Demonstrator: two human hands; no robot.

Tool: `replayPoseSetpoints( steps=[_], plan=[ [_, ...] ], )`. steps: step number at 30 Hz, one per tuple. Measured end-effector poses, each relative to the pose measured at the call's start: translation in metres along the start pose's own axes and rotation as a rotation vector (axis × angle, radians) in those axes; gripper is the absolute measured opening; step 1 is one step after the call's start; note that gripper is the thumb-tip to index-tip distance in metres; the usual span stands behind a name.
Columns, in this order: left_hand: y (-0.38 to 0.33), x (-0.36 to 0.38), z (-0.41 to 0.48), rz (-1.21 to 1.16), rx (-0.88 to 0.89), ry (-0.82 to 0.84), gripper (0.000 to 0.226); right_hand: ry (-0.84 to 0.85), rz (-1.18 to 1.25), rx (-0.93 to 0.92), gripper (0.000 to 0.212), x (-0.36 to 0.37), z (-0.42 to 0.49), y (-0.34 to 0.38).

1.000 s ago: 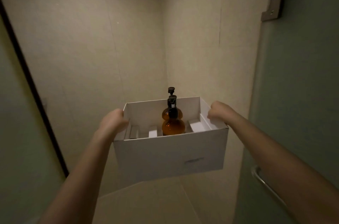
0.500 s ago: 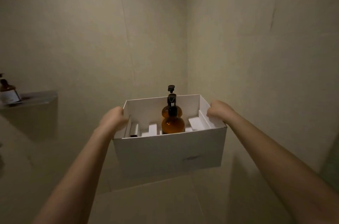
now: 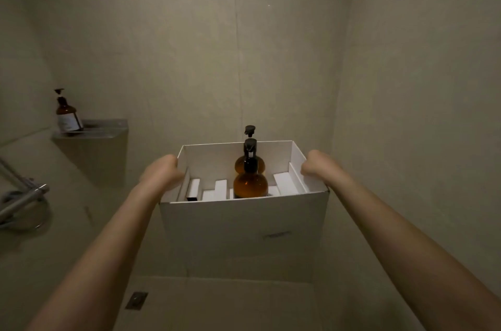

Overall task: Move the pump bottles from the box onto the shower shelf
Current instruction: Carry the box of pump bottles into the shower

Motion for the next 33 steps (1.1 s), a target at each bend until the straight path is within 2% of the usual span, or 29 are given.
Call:
replayPoseSetpoints(
  steps=[6, 10, 15, 20, 26, 33],
  plan=[
    [0.05, 0.007, 0.063, 0.049, -0.14, -0.053, 0.011, 0.069, 0.021, -0.138, 0.027, 0.048, 0.092, 0.068],
    [0.086, -0.003, 0.107, 0.077, -0.234, -0.063, 0.015, 0.13, 0.048, -0.219, 0.031, 0.076, 0.142, 0.123],
    [0.13, -0.017, 0.136, 0.079, -0.344, -0.125, 0.001, 0.172, 0.082, -0.343, 0.03, 0.101, 0.188, 0.197],
    [0.179, -0.027, 0.139, 0.118, -0.501, -0.157, 0.015, 0.235, 0.053, -0.484, 0.027, 0.137, 0.218, 0.273],
    [0.233, -0.026, 0.123, 0.167, -0.717, -0.175, 0.004, 0.36, 0.002, -0.668, 0.029, 0.206, 0.235, 0.357],
    [0.27, -0.024, 0.089, 0.203, -1.01, -0.196, 0.008, 0.524, 0.011, -0.923, 0.026, 0.281, 0.23, 0.442]
  ],
)
Point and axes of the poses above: each hand's wrist, its own z-axis towards the middle knuckle, its own x-axis out of the palm, y = z × x, the point moved 6 cm from there along z, towards the middle knuckle, and after that the axes turned 8 degrees about z, right-handed, at the moved point
